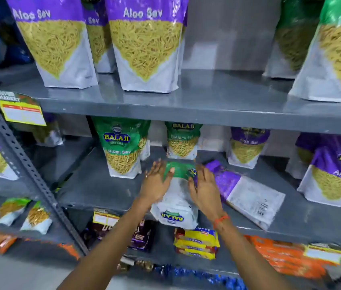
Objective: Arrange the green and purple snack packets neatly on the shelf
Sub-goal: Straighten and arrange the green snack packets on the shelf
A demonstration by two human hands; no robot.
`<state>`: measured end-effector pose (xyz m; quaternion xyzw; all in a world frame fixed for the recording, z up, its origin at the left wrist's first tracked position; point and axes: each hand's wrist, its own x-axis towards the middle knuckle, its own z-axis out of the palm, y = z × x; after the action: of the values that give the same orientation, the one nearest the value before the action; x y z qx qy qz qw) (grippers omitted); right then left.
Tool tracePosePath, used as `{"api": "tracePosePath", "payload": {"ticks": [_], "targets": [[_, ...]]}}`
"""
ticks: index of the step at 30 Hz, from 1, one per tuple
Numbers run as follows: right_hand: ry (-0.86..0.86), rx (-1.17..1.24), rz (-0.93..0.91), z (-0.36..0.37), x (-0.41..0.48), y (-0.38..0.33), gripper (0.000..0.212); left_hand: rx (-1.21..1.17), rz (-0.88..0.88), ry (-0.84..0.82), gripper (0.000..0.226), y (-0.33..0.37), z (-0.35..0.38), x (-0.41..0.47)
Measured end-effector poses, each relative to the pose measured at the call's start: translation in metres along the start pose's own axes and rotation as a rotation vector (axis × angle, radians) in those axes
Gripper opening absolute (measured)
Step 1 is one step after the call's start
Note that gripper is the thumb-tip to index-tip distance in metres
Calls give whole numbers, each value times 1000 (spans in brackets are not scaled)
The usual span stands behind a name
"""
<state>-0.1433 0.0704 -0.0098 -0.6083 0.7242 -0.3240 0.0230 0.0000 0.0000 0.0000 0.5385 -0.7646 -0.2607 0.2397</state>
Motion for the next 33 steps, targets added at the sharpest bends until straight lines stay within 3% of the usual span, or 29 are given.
{"api": "tracePosePath", "payload": {"ticks": [3,6,10,13,19,22,25,31,33], "targets": [[-277,-87,273,18,6,15,45,-235,-218,-229,41,-18,5,21],[-452,-23,437,28,11,24,41,-198,-268,-179,36,-36,19,40],[-390,298,637,53,30,56,31,-155,-379,-63,25,-47,20,48],[-284,469,746,52,26,66,40,-211,-427,-2,16,-53,19,52],[-67,371,530,34,46,41,18,-365,-348,176,22,-56,3,62],[132,438,424,26,66,26,16,-357,-214,269,9,-50,-10,77],[273,513,351,31,79,26,9,-319,-122,335,12,-53,-8,93],[257,585,304,59,75,40,6,-415,-55,419,21,-50,5,101],[249,699,341,57,72,40,19,-493,-71,443,29,-44,15,76]]}}
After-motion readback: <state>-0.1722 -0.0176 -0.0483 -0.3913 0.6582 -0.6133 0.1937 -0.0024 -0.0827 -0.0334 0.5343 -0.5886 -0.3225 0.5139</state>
